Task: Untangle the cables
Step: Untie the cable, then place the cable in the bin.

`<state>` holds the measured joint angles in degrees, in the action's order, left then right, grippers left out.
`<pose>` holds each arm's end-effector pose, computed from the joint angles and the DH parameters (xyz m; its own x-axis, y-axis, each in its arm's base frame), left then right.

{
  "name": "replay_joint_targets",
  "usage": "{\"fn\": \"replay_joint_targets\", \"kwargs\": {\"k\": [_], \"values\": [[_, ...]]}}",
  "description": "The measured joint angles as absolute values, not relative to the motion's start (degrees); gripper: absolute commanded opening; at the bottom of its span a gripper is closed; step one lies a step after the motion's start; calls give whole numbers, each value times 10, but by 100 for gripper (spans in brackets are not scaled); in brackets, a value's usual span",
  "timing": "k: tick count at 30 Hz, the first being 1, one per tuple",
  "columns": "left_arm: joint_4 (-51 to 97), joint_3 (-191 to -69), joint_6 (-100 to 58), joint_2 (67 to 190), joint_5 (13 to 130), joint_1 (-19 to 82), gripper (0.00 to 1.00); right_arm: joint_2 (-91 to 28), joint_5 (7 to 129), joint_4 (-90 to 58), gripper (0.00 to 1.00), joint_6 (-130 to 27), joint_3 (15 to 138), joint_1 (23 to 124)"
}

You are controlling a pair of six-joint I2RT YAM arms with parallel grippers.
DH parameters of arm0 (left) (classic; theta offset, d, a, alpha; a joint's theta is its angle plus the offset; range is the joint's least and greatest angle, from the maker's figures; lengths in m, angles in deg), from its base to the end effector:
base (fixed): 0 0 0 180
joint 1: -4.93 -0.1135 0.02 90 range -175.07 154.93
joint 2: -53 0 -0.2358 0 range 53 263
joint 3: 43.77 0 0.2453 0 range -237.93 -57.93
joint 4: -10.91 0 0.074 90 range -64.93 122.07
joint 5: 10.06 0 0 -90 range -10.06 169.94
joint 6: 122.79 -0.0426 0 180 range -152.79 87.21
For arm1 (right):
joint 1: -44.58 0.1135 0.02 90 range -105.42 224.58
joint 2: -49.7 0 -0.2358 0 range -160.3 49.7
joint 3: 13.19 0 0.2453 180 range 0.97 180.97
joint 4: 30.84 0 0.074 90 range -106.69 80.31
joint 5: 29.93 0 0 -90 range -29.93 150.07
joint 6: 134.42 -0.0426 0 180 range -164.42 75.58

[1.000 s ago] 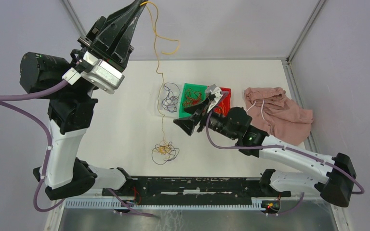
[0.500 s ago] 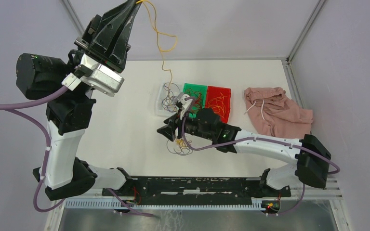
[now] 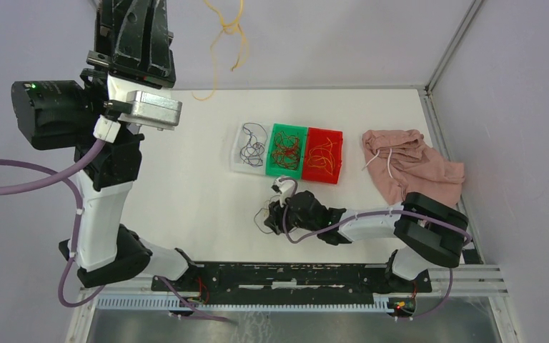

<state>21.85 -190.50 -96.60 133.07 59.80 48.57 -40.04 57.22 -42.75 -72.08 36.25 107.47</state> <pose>0.0917 -0.1077 0.6652 0.9713 0.2379 0.0067 -0.1887 0.7525 0.6310 0.1425 0.2737 0.1352 -0.5954 -0.1455 -0.7902 -0.6692 0.6341 0.3875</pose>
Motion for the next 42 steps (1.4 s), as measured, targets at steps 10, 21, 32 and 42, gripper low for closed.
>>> {"fn": "replay_joint_targets", "kwargs": {"k": [10,21,32,42], "values": [[199,-1911,-1027,1319,615,486,3,-312,523,-406,78,-731,309,1075],[334,-1684,-970,1193,598,486,3,-116,558,-293,89,-629,550,1075],[467,-1677,-907,1203,542,486,3,-130,601,-254,65,-519,660,1075],[491,-1679,-879,1208,526,486,3,-155,519,-177,76,-455,685,1075]]}}
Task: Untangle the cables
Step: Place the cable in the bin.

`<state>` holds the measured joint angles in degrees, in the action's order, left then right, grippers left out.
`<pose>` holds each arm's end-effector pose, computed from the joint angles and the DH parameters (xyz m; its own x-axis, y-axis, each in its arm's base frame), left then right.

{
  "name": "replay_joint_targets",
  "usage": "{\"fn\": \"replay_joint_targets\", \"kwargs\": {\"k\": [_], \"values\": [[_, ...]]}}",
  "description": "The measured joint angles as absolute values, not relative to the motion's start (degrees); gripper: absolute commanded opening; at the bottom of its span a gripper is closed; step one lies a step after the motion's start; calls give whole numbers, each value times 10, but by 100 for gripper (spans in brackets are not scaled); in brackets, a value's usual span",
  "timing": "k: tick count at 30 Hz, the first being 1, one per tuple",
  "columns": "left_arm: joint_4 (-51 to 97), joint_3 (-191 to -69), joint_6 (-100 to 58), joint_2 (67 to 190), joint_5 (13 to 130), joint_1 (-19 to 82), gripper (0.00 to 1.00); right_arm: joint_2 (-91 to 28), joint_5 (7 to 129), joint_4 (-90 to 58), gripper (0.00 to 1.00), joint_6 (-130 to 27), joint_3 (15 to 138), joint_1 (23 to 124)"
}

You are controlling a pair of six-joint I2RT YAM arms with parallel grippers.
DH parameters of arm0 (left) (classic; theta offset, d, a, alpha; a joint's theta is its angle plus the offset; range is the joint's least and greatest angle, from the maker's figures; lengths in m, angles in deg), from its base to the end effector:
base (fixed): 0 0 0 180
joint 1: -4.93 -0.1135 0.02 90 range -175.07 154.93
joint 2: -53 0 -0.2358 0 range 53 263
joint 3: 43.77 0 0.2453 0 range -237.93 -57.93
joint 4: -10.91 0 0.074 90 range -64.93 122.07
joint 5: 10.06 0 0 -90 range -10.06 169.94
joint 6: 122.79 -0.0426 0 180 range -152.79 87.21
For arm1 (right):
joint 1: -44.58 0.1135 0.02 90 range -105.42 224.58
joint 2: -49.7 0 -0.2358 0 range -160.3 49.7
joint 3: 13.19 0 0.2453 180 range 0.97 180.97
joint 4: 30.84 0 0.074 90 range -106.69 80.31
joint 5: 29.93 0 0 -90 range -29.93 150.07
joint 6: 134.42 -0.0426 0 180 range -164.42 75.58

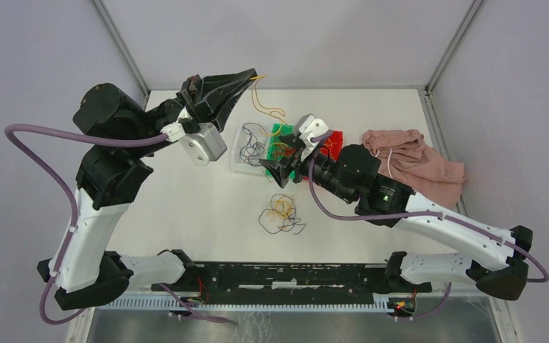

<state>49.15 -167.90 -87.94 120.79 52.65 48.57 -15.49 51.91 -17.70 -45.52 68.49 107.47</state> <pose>0.1118 -0.1336 0.5707 0.8906 0.1585 -0.4263 0.3462 0.3716 0.8614 0.1294 0.2396 0.4040 0.0109 0.0631 -0.9979 -0.8169 0.5761 0.0275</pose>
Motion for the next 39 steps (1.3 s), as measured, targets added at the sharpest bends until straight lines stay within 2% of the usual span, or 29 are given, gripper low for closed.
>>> {"fn": "replay_joint_targets", "kwargs": {"k": [9,13,19,26,39], "values": [[495,-1679,-869,1208,517,486,3,-144,440,-97,72,-416,703,1075],[495,-1679,-869,1208,513,486,3,-137,430,-79,76,-421,698,1074],[495,-1679,-869,1208,513,486,3,-83,487,-62,81,-487,656,1067],[511,-1675,-869,1206,514,486,3,-93,541,-45,84,-547,664,1050],[524,-1655,-869,1199,516,486,3,-155,693,-94,77,-587,696,1037]]}}
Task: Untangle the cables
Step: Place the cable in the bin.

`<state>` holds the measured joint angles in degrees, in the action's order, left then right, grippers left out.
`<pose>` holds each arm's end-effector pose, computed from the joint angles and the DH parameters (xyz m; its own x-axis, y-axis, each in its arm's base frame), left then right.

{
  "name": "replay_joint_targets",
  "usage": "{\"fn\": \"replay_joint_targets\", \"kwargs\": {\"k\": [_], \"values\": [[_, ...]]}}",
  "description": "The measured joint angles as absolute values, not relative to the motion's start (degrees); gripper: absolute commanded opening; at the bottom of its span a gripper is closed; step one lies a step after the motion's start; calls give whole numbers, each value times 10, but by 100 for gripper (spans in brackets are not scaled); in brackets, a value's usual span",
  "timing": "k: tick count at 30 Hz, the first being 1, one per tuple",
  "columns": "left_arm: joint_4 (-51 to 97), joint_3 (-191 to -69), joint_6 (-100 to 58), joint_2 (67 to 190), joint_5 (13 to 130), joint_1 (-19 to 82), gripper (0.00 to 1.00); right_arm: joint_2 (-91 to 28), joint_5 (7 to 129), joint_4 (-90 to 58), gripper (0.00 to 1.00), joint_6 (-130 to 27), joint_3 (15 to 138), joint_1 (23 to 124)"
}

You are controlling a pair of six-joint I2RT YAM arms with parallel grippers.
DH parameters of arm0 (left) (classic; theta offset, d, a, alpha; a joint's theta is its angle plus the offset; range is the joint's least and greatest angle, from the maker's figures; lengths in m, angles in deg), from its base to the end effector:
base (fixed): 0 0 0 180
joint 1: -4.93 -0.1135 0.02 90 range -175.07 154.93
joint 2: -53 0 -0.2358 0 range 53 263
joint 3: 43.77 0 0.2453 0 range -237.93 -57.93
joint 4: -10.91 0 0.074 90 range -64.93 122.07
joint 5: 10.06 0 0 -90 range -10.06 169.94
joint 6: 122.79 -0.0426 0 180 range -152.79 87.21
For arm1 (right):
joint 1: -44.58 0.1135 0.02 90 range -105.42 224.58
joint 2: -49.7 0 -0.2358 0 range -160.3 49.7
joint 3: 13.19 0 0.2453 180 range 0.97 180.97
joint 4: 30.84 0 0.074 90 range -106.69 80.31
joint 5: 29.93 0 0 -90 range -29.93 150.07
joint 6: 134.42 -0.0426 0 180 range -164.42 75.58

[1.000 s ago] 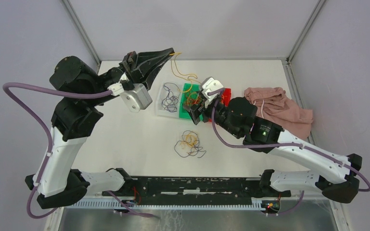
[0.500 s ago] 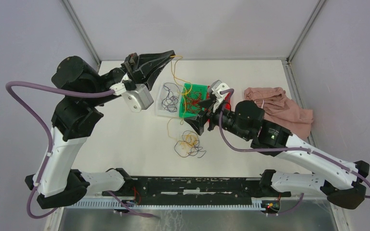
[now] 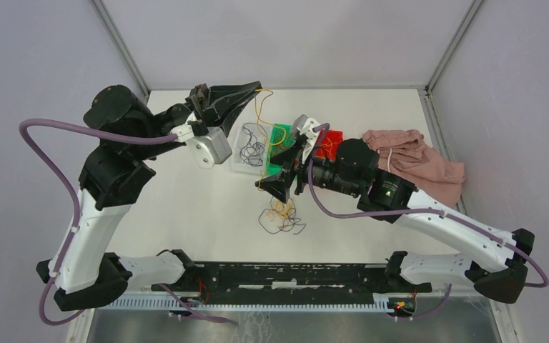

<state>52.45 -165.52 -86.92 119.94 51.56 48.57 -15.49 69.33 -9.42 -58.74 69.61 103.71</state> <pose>0.1145 -0.1372 0.5565 0.8607 0.1644 -0.4819 0.4173 0.3144 0.8526 0.1330 0.2358 0.3940 -0.2629 0.0359 -0.9641 -0.8922 0.3712 0.2572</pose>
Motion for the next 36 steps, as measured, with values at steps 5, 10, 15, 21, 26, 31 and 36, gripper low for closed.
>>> {"fn": "replay_joint_targets", "kwargs": {"k": [5,10,15,21,26,31,36], "values": [[524,-1654,-869,1198,518,486,3,-136,698,-104,78,-592,676,1037],[524,-1654,-869,1197,518,486,3,-92,650,-90,79,-595,640,1027],[524,-1654,-869,1197,518,486,3,-61,600,-78,81,-592,625,1013],[524,-1654,-869,1197,517,486,3,-50,620,-72,80,-577,624,1002],[524,-1654,-869,1197,517,486,3,-77,659,-57,73,-562,656,1001],[524,-1654,-869,1197,517,486,3,-118,642,-54,68,-545,687,1001],[524,-1654,-869,1197,517,486,3,-143,613,-54,22,-524,696,1000]]}}
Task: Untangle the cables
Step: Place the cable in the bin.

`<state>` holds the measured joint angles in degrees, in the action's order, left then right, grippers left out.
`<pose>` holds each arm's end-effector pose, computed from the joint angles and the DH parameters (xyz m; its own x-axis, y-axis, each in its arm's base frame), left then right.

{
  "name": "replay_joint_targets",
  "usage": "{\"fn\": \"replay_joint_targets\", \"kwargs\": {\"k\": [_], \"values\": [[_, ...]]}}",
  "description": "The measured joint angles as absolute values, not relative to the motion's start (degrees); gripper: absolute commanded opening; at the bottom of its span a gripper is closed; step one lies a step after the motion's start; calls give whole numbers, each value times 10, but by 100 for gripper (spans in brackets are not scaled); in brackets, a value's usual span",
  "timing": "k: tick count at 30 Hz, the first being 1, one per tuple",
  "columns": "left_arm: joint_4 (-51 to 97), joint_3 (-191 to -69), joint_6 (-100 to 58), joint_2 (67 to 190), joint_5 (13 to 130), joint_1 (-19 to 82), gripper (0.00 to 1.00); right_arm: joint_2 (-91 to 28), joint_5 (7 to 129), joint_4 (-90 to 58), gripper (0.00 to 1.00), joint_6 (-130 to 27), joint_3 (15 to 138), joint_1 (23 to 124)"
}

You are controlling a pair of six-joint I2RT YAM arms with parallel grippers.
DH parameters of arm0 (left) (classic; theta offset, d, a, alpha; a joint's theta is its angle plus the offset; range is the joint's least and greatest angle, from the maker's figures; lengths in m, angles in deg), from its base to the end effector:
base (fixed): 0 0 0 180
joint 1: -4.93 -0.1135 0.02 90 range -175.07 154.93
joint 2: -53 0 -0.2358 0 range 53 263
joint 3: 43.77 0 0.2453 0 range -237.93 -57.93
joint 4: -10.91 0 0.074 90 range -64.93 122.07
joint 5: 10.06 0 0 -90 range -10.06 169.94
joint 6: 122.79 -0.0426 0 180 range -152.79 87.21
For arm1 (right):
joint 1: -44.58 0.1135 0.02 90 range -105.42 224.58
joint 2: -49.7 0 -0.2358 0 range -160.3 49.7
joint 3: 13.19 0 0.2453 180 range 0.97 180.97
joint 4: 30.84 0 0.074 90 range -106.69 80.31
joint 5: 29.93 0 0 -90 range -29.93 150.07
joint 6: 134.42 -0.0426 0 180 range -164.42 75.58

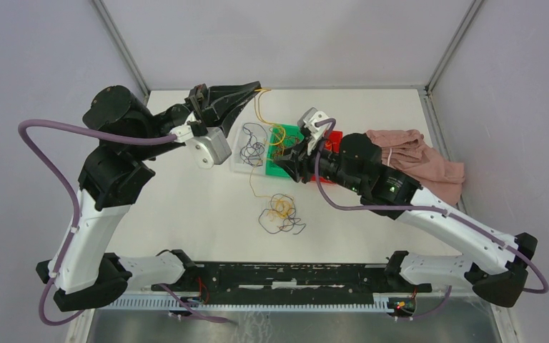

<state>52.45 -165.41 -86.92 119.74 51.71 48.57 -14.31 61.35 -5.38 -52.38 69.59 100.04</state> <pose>0.1138 -0.1364 0.5566 0.8606 0.1659 -0.4815 0.4159 0.3167 0.8525 0.1493 0.2186 0.3908 -0.1812 -0.0191 -0.9833 -0.8189 0.5566 0.1401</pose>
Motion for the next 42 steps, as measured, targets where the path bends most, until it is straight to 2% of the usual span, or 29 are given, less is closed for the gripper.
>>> {"fn": "replay_joint_targets", "kwargs": {"k": [2,6,7,8,9,12,13,14,20,30,36,42], "values": [[524,-1653,-869,1197,517,486,3,-152,613,-54,3,-522,701,1000],[523,-1629,-865,1186,517,486,4,-162,610,-57,0,-538,711,993],[523,-1618,-858,1181,517,486,8,-160,605,-60,0,-545,711,989],[523,-1603,-853,1175,517,486,20,-159,599,-62,0,-553,711,984],[525,-1590,-846,1169,517,486,44,-158,595,-64,0,-561,711,978],[544,-1531,-827,1145,512,486,75,-148,586,-72,0,-598,711,941],[562,-1517,-823,1141,512,486,91,-144,584,-74,0,-610,711,925],[585,-1506,-820,1142,513,486,99,-141,582,-76,0,-620,711,911],[686,-1490,-821,1184,530,486,99,-137,549,-56,0,-649,714,849],[761,-1477,-815,1184,563,486,99,-144,478,-23,0,-628,715,760],[782,-1477,-763,1188,616,482,99,-189,440,-24,0,-599,720,734],[790,-1456,-690,1209,653,429,99,-243,430,-25,0,-594,720,722]]}}
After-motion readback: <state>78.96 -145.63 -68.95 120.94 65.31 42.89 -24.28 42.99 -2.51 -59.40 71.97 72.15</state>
